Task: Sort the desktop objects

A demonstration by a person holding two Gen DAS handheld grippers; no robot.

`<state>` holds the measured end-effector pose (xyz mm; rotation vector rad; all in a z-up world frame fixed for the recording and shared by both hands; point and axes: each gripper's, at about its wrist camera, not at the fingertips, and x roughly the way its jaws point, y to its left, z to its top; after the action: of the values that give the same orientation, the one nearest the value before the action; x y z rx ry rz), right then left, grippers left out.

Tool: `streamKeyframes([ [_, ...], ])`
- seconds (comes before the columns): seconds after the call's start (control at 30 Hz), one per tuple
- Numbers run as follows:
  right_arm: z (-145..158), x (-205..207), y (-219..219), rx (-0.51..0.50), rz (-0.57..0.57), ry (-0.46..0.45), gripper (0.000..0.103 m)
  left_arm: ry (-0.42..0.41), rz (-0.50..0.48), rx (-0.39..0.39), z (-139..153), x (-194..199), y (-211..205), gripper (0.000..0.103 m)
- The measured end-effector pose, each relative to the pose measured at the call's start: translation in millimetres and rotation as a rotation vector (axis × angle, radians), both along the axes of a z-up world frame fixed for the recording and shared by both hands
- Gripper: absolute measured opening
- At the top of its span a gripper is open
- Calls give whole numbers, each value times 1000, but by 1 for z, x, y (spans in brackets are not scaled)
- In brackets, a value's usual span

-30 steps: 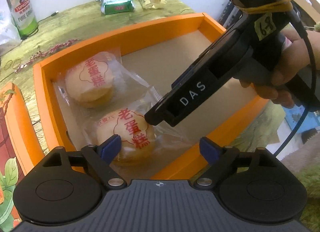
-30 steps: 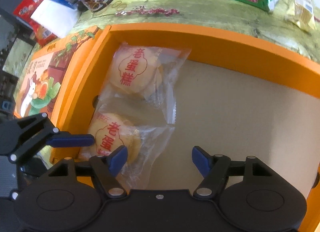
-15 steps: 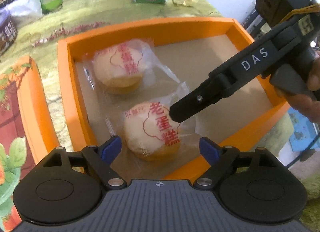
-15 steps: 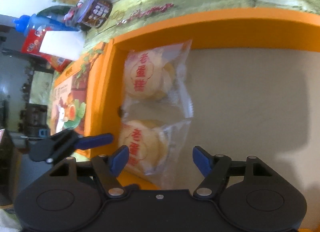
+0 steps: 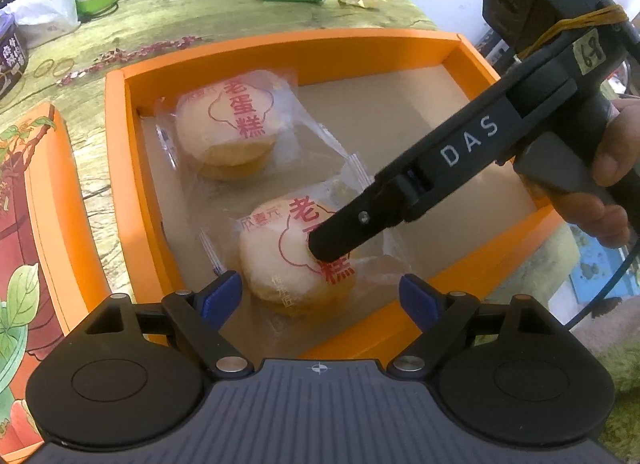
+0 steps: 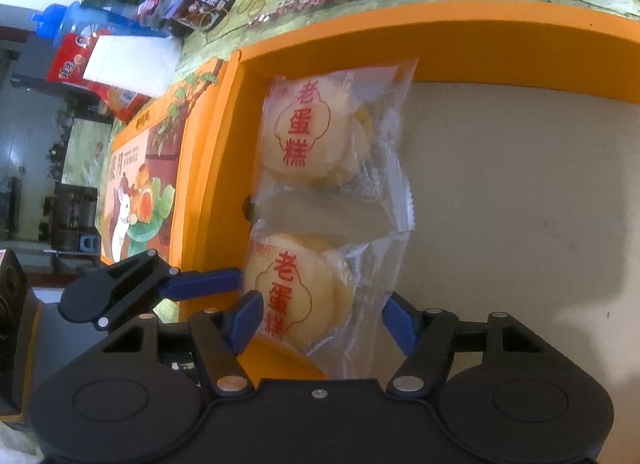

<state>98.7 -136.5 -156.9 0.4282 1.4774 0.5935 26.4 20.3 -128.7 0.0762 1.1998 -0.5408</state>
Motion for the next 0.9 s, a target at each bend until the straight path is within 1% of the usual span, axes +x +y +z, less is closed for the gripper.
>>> streamKeyframes([
  [0.4,-5,-9,6,-8,22,13,65,-6,-2,11,0,-3,4,87],
  [0.57,1,-10,-1,-16,-4,-7,65,-24,7,17,4,-4,9,87],
  [0.7,11,-9,-11,-33,-32,-48,65,-32,7,18,4,-1,11,87],
  [0.9,25,-3,-11,-70,-29,-154,65,-27,-5,28,-1,5,10,87],
])
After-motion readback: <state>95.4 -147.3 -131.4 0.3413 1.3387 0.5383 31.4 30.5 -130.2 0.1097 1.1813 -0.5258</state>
